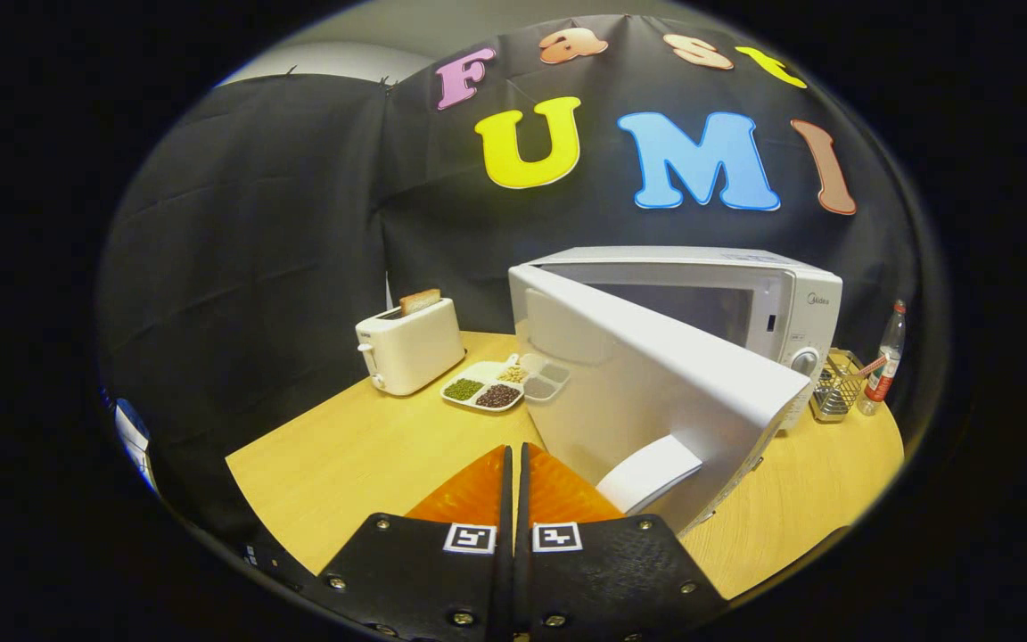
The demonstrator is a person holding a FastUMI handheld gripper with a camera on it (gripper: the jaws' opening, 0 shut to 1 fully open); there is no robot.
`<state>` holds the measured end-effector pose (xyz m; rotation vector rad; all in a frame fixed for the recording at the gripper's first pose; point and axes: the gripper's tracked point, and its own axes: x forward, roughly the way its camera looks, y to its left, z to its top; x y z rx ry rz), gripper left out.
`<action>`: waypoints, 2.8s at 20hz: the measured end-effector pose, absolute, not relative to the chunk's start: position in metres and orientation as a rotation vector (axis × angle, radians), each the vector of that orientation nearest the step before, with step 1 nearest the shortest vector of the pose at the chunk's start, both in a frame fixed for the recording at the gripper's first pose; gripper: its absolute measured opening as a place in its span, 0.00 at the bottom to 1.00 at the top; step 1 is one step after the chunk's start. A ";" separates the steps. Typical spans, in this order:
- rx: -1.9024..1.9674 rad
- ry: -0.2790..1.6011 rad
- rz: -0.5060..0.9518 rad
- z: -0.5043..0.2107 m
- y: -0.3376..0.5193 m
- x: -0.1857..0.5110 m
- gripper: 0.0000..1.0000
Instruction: Open the microwave, put the food inside, and close the microwave door.
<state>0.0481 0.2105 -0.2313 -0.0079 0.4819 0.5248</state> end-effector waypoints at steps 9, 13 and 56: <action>0.009 0.488 0.432 -0.239 0.169 0.095 0.01; 0.018 0.480 0.379 -0.239 0.151 0.121 0.01; 0.034 0.333 0.148 -0.172 0.095 0.191 0.02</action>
